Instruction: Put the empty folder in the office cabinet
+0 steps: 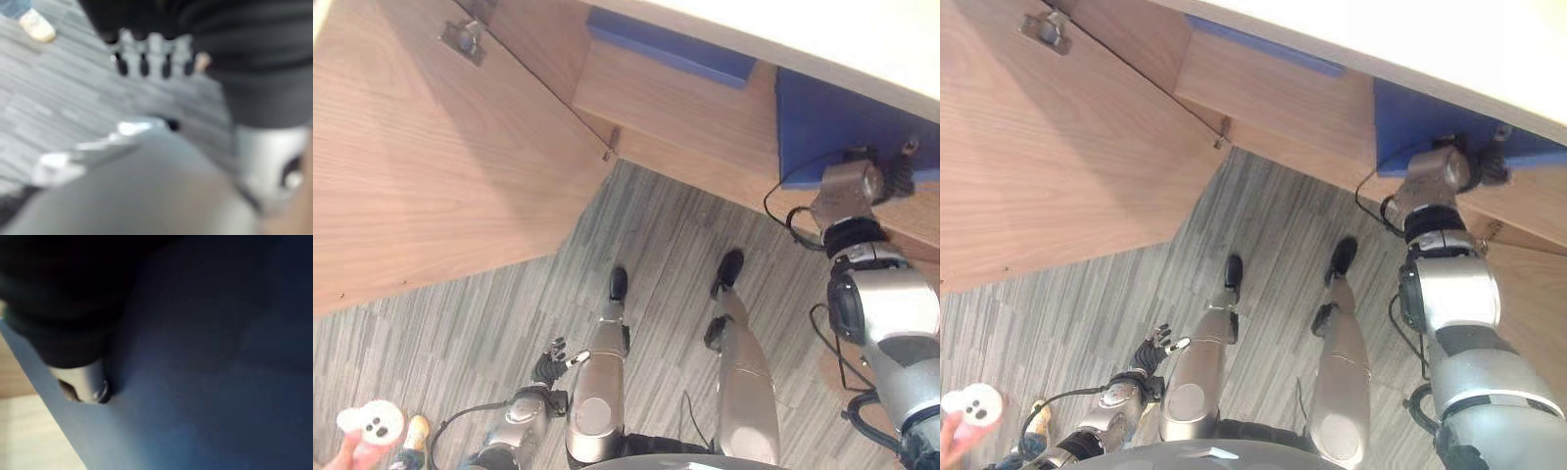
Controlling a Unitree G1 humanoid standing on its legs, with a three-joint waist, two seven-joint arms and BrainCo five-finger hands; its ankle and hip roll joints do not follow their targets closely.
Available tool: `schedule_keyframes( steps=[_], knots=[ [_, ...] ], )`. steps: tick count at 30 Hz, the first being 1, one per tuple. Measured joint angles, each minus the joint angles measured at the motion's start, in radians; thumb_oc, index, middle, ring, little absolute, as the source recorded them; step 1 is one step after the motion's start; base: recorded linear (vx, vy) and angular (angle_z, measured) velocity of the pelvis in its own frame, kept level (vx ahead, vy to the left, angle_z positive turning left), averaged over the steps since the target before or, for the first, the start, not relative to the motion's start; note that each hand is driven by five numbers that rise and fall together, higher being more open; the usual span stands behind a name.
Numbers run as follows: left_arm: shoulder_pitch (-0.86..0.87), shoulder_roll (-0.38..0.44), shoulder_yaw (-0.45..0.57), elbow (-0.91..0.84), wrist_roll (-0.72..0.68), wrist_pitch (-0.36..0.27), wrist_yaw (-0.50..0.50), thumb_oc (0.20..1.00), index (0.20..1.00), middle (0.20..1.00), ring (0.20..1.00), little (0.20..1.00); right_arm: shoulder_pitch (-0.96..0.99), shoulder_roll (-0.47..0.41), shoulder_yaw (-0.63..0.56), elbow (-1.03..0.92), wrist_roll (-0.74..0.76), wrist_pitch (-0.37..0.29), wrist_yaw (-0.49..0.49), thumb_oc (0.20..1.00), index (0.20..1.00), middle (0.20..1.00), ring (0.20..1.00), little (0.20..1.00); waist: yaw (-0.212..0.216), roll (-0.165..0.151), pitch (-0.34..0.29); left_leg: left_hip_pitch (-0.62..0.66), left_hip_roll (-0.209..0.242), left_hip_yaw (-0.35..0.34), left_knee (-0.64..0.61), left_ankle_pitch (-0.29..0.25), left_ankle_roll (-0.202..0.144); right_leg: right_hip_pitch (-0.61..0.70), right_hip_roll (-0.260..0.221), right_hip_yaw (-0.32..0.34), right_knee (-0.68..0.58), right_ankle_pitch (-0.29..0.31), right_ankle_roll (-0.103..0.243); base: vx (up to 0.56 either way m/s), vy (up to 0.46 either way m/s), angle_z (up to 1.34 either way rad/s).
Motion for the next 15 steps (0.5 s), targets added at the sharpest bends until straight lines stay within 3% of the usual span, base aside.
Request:
schedule_keyframes(
  steps=[4, 10, 13, 15],
  knots=[
    [0.002, -0.007, 0.029, 0.019, -0.010, -0.005, -0.025, 1.000, 1.000, 1.000, 1.000, 1.000, -0.025, -0.021, 0.015, 0.001, 0.018, 0.002, -0.010, 0.200, 0.200, 0.200, 0.200, 0.200, 0.037, 0.001, 0.000, -0.008, 0.014, -0.004, 0.062, -0.027, 0.016, -0.015, 0.007, -0.001, 0.081, -0.048, -0.025, 0.12, -0.098, 0.00],
    [0.011, -0.006, 0.055, 0.057, -0.038, -0.007, -0.070, 1.000, 1.000, 1.000, 1.000, 1.000, -0.077, -0.039, 0.020, 0.001, 0.061, -0.012, -0.071, 0.200, 0.200, 0.200, 0.200, 0.200, 0.050, 0.003, 0.000, -0.095, 0.018, -0.013, 0.178, -0.080, 0.005, -0.132, -0.008, 0.005, 0.262, -0.143, -0.042, 0.06, -0.076, 0.02],
    [0.017, -0.008, 0.069, 0.080, -0.039, -0.008, -0.088, 1.000, 1.000, 1.000, 1.000, 1.000, -0.086, -0.076, 0.017, 0.006, 0.081, -0.035, -0.093, 0.200, 0.200, 0.200, 0.200, 0.200, 0.067, 0.015, 0.004, -0.130, 0.019, -0.021, 0.227, -0.101, 0.020, -0.176, -0.017, 0.010, 0.329, -0.177, -0.053, 0.06, -0.078, 0.03],
    [0.052, -0.013, 0.073, 0.084, -0.060, -0.018, -0.096, 1.000, 1.000, 1.000, 1.000, 1.000, -0.128, -0.100, 0.014, 0.034, 0.085, -0.083, -0.161, 0.200, 0.200, 0.200, 0.200, 0.200, 0.073, 0.026, 0.005, -0.151, 0.019, -0.020, 0.255, -0.109, 0.029, -0.216, -0.023, 0.016, 0.385, -0.208, -0.065, 0.05, -0.055, 0.01]
  ],
)
